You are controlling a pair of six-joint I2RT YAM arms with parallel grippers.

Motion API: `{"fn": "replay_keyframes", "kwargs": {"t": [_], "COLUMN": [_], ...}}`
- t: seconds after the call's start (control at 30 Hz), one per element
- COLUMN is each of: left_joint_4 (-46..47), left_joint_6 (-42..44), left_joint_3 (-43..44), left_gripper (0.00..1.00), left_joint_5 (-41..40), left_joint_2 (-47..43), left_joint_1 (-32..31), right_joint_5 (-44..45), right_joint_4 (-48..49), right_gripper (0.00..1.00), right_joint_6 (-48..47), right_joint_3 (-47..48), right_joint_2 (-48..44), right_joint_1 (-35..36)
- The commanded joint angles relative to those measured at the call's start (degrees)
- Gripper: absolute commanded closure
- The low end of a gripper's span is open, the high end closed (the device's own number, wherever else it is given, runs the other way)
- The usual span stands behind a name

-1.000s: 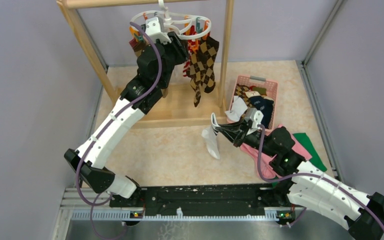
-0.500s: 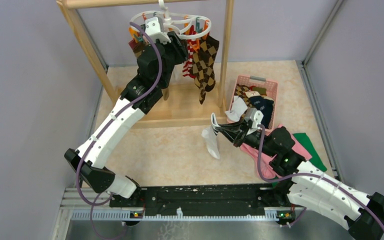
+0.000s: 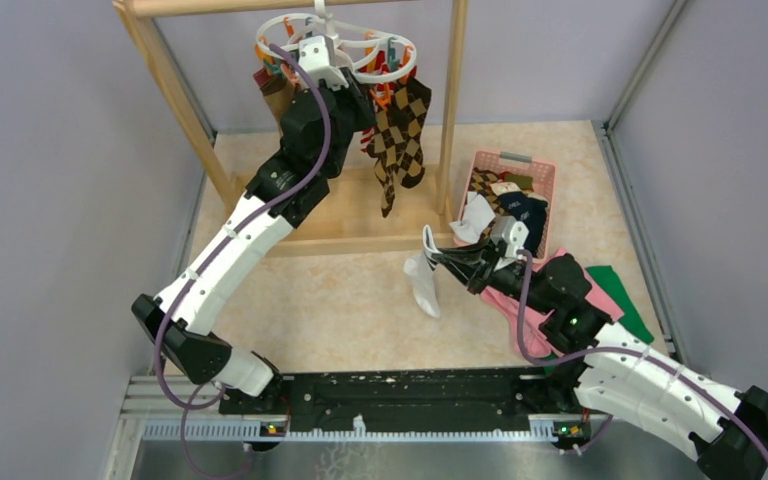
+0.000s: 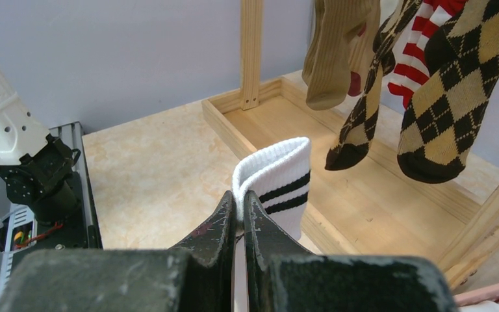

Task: Clip the socks to the hanger
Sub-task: Open the clamp at the hanger, then clamp the sock onto the hanger.

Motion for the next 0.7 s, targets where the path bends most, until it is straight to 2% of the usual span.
{"fn": "replay_keyframes", "kwargs": {"t": [0.0,0.27,0.53,0.67], "left_joint_4": [3.20,3.94,3.90,3.39], "left_joint_6": [1.46,2.10,2.83,3.15], "left_joint_3": [1.26,-0.79,-0.84,-0.18], "left_gripper": [0.80,0.80,0.80,0.80], "left_joint_5": [-1.16,-1.55,-1.07,-0.76], "left_joint_2": [-1.45,-3.60,-4.43,-4.35], "left_joint_1": [0.26,0.24,0.24,0.20], "right_joint_5": [0.13,-2.53,-3.93,-4.31], "right_joint_4": [2.70,4.26,8.33,7.06], "right_gripper": [1.00,1.00,1.00,1.00], "right_joint_6": [-0.41,-0.59,-0.62,-2.66], "right_joint_3": [1.09,9.04,20.34,27.39], "right_joint_2": [-0.14,8.02,20.58,26.12], "right_joint_1": [-0.18,-0.25,0.24,0.33]}}
